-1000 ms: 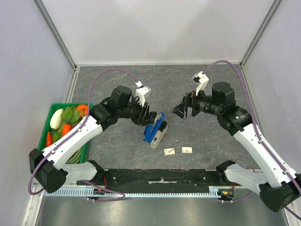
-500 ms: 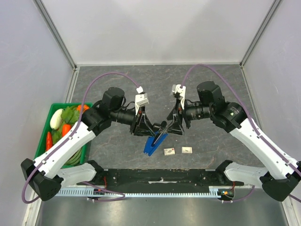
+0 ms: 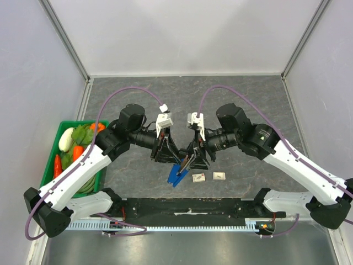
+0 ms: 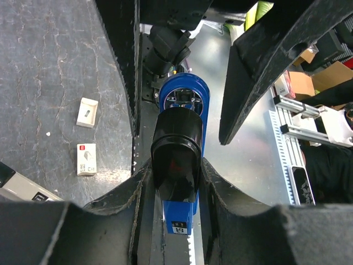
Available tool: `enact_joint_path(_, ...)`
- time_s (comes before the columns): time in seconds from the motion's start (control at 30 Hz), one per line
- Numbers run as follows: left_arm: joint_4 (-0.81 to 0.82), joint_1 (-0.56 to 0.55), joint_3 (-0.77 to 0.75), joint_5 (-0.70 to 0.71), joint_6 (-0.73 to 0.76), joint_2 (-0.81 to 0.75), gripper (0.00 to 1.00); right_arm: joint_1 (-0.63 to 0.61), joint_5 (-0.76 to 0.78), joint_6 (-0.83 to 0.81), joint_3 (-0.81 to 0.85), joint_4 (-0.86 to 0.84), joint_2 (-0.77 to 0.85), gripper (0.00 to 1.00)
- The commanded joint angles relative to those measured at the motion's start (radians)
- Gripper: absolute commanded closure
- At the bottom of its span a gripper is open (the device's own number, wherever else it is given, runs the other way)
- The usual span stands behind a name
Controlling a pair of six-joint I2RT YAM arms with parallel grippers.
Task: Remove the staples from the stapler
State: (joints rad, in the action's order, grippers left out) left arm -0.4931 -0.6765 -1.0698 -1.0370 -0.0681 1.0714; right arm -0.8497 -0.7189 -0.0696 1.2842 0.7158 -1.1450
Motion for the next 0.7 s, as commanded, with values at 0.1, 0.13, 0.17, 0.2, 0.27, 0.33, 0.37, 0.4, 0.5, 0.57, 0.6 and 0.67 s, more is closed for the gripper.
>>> enact_joint_path(0.1, 0.07, -0.006, -0.009, -0.08, -0.002, -0.022, 0.98, -0.031, 0.041, -0.001, 0.052, -0.018, -0.012, 0.31)
enact_joint_path(0.13, 0.07, -0.006, -0.006, -0.083, -0.002, -0.022, 0.98, -0.031, 0.044, -0.002, 0.055, -0.019, -0.01, 0.32)
enact_joint_path(0.17, 0.07, -0.006, -0.004, -0.086, -0.002, -0.022, 0.98, -0.031, 0.047, -0.004, 0.061, -0.019, -0.01, 0.32)
enact_joint_path(0.2, 0.07, -0.008, -0.002, -0.087, -0.001, -0.021, 0.98, -0.031, 0.053, -0.006, 0.066, -0.019, -0.007, 0.33)
enact_joint_path(0.27, 0.067, -0.008, 0.001, -0.09, 0.005, -0.022, 0.98, -0.031, 0.064, -0.007, 0.075, -0.016, -0.006, 0.36)
enact_joint_path(0.33, 0.059, -0.009, 0.002, -0.09, 0.01, -0.024, 0.98, -0.031, 0.072, -0.01, 0.083, -0.01, -0.009, 0.38)
enact_joint_path(0.37, 0.057, -0.006, 0.002, -0.09, 0.013, -0.024, 0.98, -0.031, 0.072, -0.012, 0.083, -0.009, -0.012, 0.4)
enact_joint_path(0.4, 0.056, -0.006, 0.002, -0.089, 0.014, -0.024, 0.98, -0.031, 0.07, -0.013, 0.083, -0.006, -0.013, 0.42)
enact_joint_path(0.5, 0.054, -0.009, -0.001, -0.083, 0.017, -0.03, 0.98, -0.031, 0.061, -0.013, 0.069, -0.003, -0.019, 0.49)
enact_joint_path(0.57, 0.051, -0.008, -0.005, -0.081, 0.017, -0.028, 0.98, -0.032, 0.059, -0.013, 0.06, -0.004, -0.016, 0.52)
enact_joint_path(0.6, 0.05, -0.008, -0.009, -0.081, 0.019, -0.03, 0.98, -0.032, 0.061, -0.013, 0.056, -0.004, -0.015, 0.53)
enact_joint_path(0.67, 0.048, -0.008, -0.013, -0.08, 0.021, -0.03, 0.98, -0.032, 0.064, -0.015, 0.05, -0.004, -0.009, 0.55)
